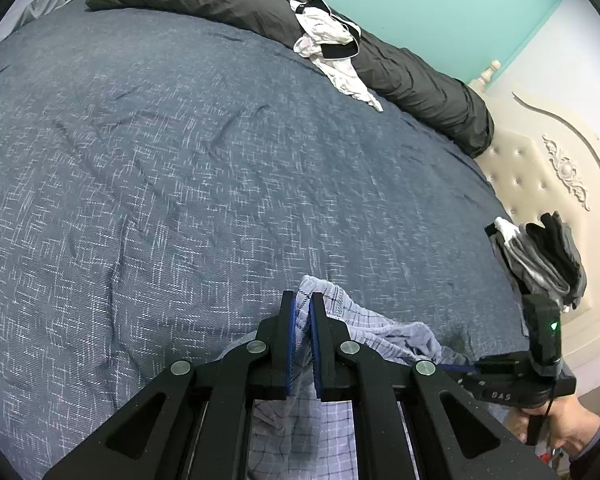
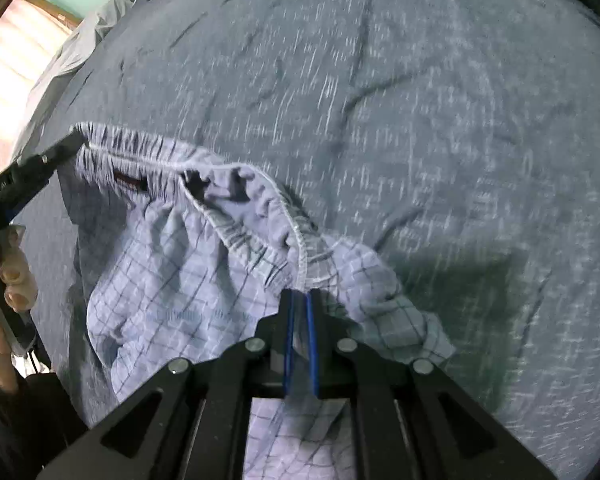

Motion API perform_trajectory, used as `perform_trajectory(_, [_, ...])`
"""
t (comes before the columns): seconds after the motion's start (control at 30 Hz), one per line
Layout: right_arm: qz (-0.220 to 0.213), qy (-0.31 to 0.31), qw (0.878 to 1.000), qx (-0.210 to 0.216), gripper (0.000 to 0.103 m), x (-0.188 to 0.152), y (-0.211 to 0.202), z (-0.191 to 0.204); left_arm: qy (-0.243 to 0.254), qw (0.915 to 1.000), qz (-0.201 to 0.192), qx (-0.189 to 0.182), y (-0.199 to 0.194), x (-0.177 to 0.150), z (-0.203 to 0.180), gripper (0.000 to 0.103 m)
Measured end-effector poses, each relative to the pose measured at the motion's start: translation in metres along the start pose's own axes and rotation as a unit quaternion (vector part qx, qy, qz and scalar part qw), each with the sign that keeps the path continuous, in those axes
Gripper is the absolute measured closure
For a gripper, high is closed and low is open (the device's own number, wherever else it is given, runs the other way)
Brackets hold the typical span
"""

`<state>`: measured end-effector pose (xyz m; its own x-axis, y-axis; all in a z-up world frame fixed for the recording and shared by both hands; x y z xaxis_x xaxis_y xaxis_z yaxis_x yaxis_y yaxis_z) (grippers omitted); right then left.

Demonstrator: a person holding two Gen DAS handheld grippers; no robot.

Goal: Fold clothes

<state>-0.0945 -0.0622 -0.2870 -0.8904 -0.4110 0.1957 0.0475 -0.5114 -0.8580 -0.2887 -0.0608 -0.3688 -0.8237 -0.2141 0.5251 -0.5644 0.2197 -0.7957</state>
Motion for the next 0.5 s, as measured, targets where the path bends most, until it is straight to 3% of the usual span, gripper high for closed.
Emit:
perform_trajectory(0.17, [-0.053,0.022,0.998,0.03,0.097,0.001,-0.017,0.008,-0.004,1.0,0.001,-0.001,0.0,0.0,0.002,0.096])
perform_trajectory(0.33, [-0.116,0.072,0.99,0.026,0.097,-0.002,-0.035,0.015,-0.004,1.0,0.001,-0.002,-0.001,0.0,0.001,0.096])
perform_trajectory(0.5, [-0.105,0.095,0.99,0.027,0.097,-0.006,-0.003,0.015,-0.005,1.0,0.002,-0.001,-0.001,0.001,0.003,0.096])
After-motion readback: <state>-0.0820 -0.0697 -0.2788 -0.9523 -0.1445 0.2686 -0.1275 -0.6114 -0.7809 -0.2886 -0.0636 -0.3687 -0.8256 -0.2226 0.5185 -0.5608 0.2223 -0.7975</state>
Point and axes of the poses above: each gripper's, at about its wrist camera, not at the fingertips, and y roughly the way its jaws point, z to its left, x to its top, the point moved 10 cm from there along y, roughly the way its jaws point, and after that the axes turned 12 degrees about x, right-handed, at the moved point
